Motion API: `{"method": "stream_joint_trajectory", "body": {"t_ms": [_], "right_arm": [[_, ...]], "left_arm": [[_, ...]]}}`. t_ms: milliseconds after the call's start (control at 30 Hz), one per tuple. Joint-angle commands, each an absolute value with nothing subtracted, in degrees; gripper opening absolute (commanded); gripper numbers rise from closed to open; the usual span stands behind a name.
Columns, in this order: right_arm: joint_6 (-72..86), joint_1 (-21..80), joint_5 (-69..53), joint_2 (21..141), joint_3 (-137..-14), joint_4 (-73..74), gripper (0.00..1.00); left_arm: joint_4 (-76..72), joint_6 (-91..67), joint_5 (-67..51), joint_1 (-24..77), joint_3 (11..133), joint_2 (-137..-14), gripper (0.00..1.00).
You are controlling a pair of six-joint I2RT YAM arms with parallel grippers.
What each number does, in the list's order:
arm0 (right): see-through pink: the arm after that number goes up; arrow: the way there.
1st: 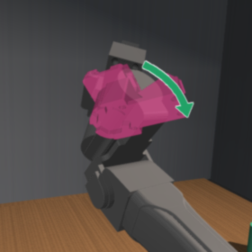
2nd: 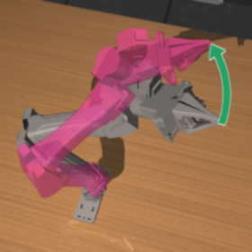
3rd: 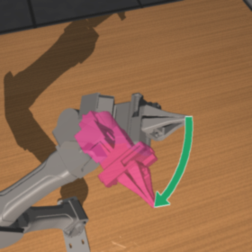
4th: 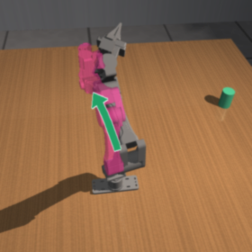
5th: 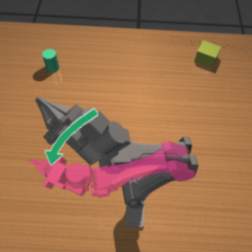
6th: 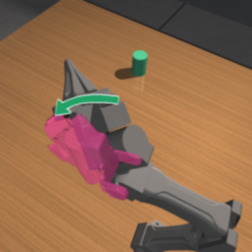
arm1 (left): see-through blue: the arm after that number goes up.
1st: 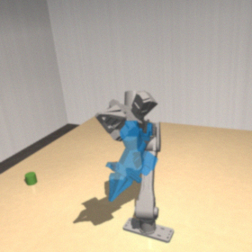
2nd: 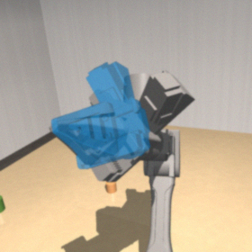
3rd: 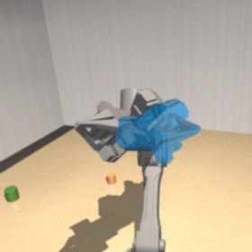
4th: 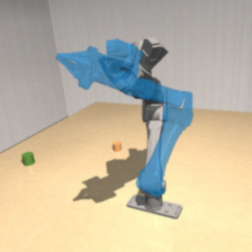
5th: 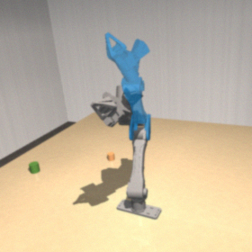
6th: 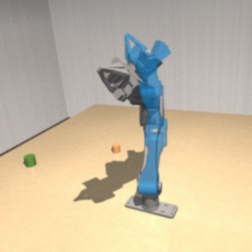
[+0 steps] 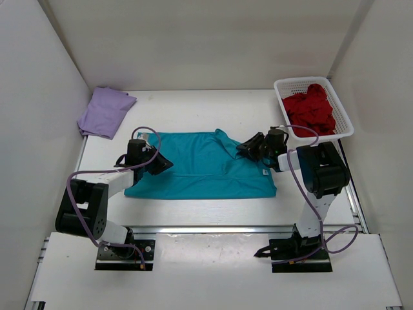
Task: Fold and stack the t-shirts
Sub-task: Grap the side of the flattened tshirt furthest away from the robot with both arms
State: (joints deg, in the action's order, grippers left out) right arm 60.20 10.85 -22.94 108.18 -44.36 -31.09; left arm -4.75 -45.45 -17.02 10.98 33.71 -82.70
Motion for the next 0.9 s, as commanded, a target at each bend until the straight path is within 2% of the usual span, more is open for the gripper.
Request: {"method": "stream_joint_trajectory", "body": {"t_ms": [0, 167, 367, 433, 600, 733, 867], "right_arm": [[59.9, 11.7, -23.0, 106.1, -43.8, -31.9, 0.33], [60.1, 12.0, -23.7, 107.0, -45.0, -31.2, 0.30], [58.9, 11.9, -21.7, 105.6, -45.4, -31.4, 0.18], [54.5, 12.4, -19.9, 105.0, -46.6, -29.0, 0.16], [38.0, 15.4, -11.3, 103.6, -55.6, -17.2, 0.00], [26.4, 18.7, -2.0, 104.0, -62.4, -6.8, 0.00], [18.5, 18.9, 2.6, 104.1, -66.5, -4.8, 0.00]], "left_arm": [[-5.4, -44.6, -17.1, 10.5, 34.8, -82.3, 0.24], [-4.9, -44.7, -17.1, 10.8, 35.2, -82.1, 0.24], [-5.1, -44.7, -16.9, 10.5, 34.9, -81.6, 0.25], [-5.1, -44.6, -17.0, 10.7, 35.1, -81.7, 0.24], [-6.2, -46.3, -17.5, 9.5, 36.8, -82.9, 0.25], [-3.7, -46.0, -15.5, 8.2, 43.7, -85.6, 0.24], [-0.5, -45.6, -10.9, 5.0, 50.7, -89.5, 0.26]]}}
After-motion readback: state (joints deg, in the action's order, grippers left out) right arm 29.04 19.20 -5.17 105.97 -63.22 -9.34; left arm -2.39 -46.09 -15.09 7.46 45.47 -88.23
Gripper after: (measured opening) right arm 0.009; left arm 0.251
